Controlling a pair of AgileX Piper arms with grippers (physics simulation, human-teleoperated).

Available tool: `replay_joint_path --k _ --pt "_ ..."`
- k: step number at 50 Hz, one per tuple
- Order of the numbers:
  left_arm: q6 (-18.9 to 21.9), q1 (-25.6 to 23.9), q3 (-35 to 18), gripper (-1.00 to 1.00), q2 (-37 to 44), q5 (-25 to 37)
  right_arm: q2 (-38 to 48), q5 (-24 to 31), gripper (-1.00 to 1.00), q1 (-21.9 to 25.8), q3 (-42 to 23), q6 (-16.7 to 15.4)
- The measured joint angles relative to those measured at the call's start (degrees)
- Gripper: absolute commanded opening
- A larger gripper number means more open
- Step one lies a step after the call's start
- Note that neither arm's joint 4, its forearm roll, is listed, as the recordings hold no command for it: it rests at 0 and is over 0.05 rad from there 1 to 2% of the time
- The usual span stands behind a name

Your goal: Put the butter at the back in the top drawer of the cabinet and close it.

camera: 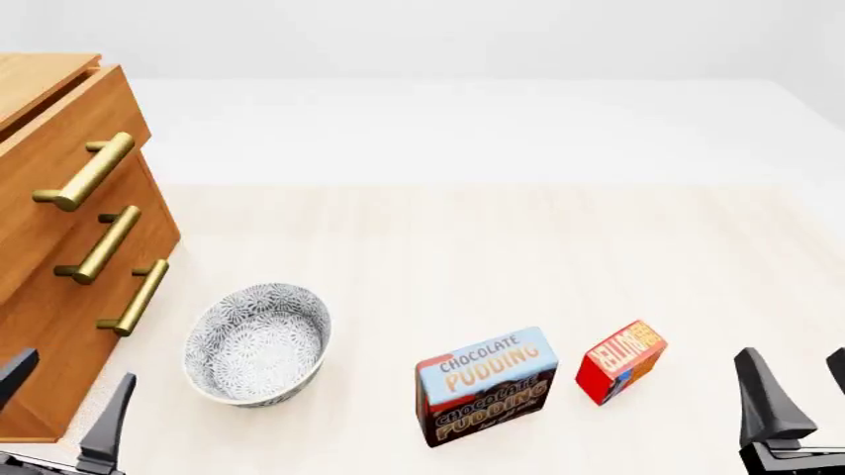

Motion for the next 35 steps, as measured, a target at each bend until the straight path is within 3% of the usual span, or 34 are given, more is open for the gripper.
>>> replay_joint_path --k 5,14,22,35 --pt "2.9 -1.0 0.0 1.0 0.0 0.4 0.0 0.0 1.0 0.0 0.0 0.0" --pt "6.8 -2.4 -5.2 1.0 1.9 5.1 0.0 0.0 1.0 0.0 0.0 0.0" --pt "10.2 -3.0 -6.8 1.0 7.5 2.6 0.0 0.0 1.0 0.0 0.0 0.0" --pt "15.5 -2.6 -8.3 1.0 10.2 2.8 0.0 0.0 1.0 0.0 0.0 0.0"
